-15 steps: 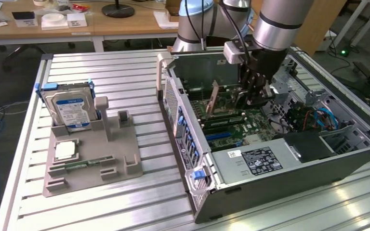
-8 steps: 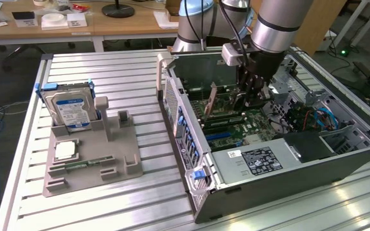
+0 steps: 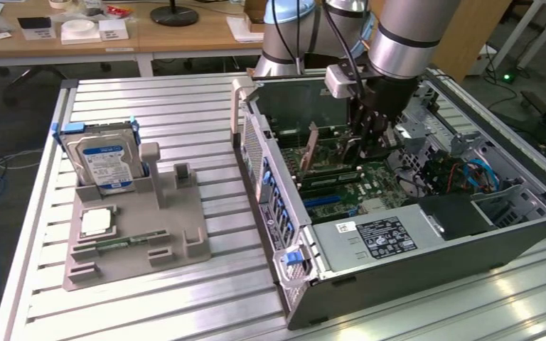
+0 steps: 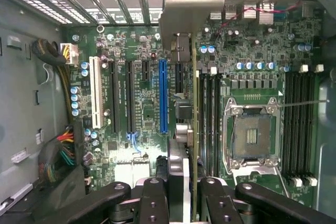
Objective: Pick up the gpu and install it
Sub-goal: 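Insert the gpu into the slot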
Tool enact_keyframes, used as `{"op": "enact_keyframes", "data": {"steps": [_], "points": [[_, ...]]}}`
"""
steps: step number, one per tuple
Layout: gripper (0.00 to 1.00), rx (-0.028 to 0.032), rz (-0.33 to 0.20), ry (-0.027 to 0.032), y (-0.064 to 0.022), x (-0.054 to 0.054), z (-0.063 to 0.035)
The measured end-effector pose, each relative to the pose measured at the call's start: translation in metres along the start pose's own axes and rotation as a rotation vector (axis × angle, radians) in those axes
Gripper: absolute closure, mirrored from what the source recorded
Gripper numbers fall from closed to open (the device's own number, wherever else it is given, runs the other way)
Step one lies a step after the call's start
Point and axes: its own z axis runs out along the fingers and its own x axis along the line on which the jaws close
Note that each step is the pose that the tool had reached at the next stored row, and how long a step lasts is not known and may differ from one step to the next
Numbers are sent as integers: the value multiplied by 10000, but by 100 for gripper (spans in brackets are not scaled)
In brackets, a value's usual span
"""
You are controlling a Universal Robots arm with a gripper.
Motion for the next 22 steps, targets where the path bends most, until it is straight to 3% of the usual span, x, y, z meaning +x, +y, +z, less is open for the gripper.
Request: {"op": "enact_keyframes", "data": {"steps": [7,15,22], "points": [[72,-47,-149,-3,14,24,71],[72,-73,-151,-1,91,29,110],[72,-80,-161,0,99,61,139]]}}
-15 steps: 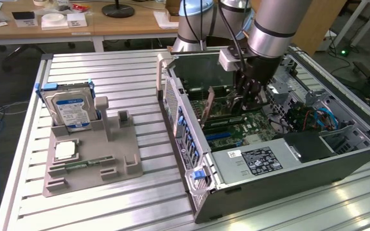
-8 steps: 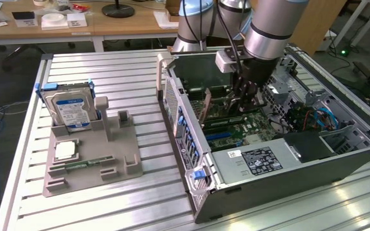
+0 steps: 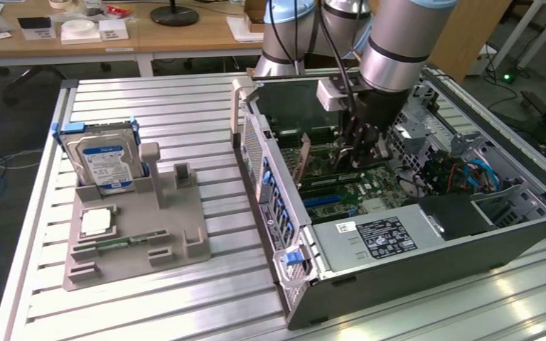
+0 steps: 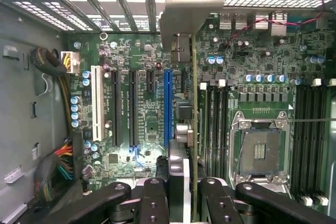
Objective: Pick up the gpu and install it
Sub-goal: 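Insert the gpu into the slot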
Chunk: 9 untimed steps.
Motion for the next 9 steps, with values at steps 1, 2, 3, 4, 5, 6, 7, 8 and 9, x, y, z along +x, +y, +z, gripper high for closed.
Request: {"op": "enact_keyframes", "data": {"steps": [1,2,3,4,5,6,7,8,9], "points": [[72,1,0,-1,6,5,7],[72,1,-5,-2,22,6,14],[72,0,-6,-1,45,8,21],[72,-1,-7,0,69,8,27],[72,-1,-7,0,87,9,36],[72,-1,-7,0,93,10,47],[72,-1,-8,-1,93,11,59],[72,-2,-9,-1,94,14,73],[72,-3,-8,0,94,18,88]]}}
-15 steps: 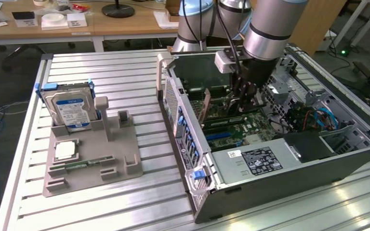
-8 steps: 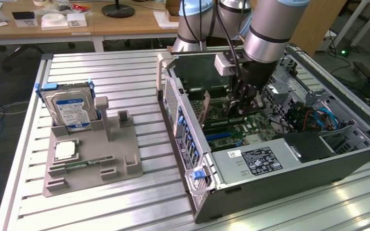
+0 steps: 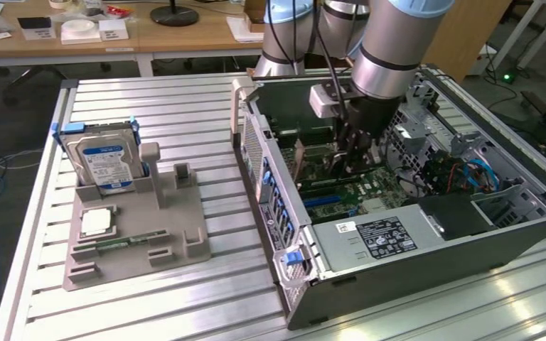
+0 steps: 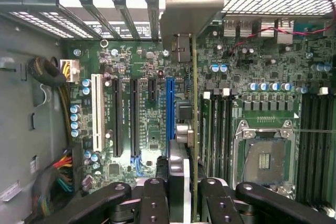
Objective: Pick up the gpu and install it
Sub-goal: 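Insert the gpu into the slot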
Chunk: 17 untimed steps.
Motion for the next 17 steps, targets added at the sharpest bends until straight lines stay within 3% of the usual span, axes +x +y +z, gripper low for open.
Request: {"op": "enact_keyframes", "data": {"steps": [7,17], "points": [[72,-12,1,0,56,9,94],[72,-13,1,0,58,85,173]]}}
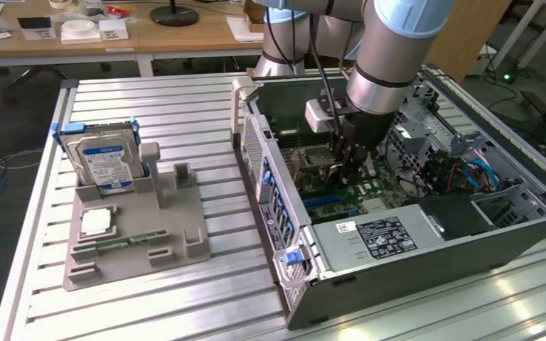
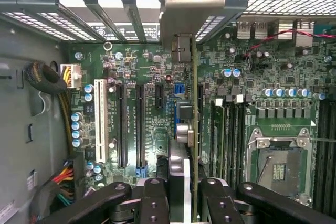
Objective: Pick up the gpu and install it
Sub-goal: 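Insert the gpu into the slot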
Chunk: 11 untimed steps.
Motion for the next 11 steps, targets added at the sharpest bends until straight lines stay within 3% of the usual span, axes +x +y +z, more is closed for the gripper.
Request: {"op": "enact_keyframes", "data": {"steps": [11], "points": [[72,0,-1,-1,46,7,138]]}}
